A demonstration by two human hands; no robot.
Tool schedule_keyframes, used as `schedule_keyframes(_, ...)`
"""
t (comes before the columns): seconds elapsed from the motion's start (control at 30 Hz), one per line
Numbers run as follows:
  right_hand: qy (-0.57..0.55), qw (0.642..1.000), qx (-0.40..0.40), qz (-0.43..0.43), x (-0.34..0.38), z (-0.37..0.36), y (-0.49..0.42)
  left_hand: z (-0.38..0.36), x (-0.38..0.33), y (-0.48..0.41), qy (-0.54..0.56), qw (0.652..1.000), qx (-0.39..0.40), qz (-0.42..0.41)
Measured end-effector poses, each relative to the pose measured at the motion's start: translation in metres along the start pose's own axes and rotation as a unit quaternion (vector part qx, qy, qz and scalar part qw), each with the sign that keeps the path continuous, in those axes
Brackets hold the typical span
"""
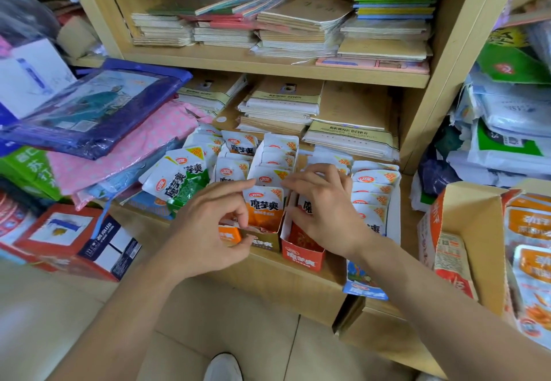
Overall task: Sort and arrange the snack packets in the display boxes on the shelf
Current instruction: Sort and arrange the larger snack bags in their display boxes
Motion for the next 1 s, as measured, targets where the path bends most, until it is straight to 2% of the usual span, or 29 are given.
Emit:
schedule_keyframes(0.13, -0.02, 1.0, -0.005, -0.01, -0.002, -0.003, 0.0, 0.005, 0.004, 0.005, 0.052, 0.998, -0.023, 0.009)
schedule_keyframes(0.3, -0.034, 0.999, -0.006, -0.019, -0.001, -0.006, 0.0, 0.004, 0.006, 0.008, 0.062, 0.998, -0.006, -0.009)
schedule_keyframes(0.47, 0.016, 1.0, -0.011, -0.003, 0.001, -0.013, -0.004, 0.007, 0.005, 0.006, 0.076, 0.997, -0.031, 0.007)
schedule_keyframes(0.57, -0.053, 0.996, -0.033, -0.062, -0.006, -0.011, -0.01, 0.009, 0.004, 0.004, 0.082, 0.994, -0.074, 0.026)
schedule_keyframes(0.63, -0.161, 0.977, -0.068, -0.12, -0.017, -0.003, -0.013, 0.009, 0.006, 0.001, 0.084, 0.991, -0.094, 0.035)
schedule_keyframes(0.73, -0.308, 0.927, -0.1, -0.189, -0.032, 0.008, -0.017, 0.006, 0.011, -0.001, 0.075, 0.992, -0.09, 0.04)
schedule_keyframes(0.83, -0.333, 0.906, -0.145, -0.216, -0.039, 0.023, -0.014, 0.006, 0.009, 0.0, 0.095, 0.992, -0.079, 0.037)
schedule_keyframes(1.0, -0.333, 0.881, -0.251, -0.225, -0.046, 0.058, -0.012, 0.005, 0.014, -0.001, 0.145, 0.98, -0.075, 0.109)
Point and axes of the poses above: each hand's wrist, its own y-axis away from the middle knuckle, its own z-axis out of the back of the hand, x = y × z, the point moved 7 cm from there along -y, towards the middle knuckle, and after that the axes turned 2 degrees about -x, right-handed, at the moved point
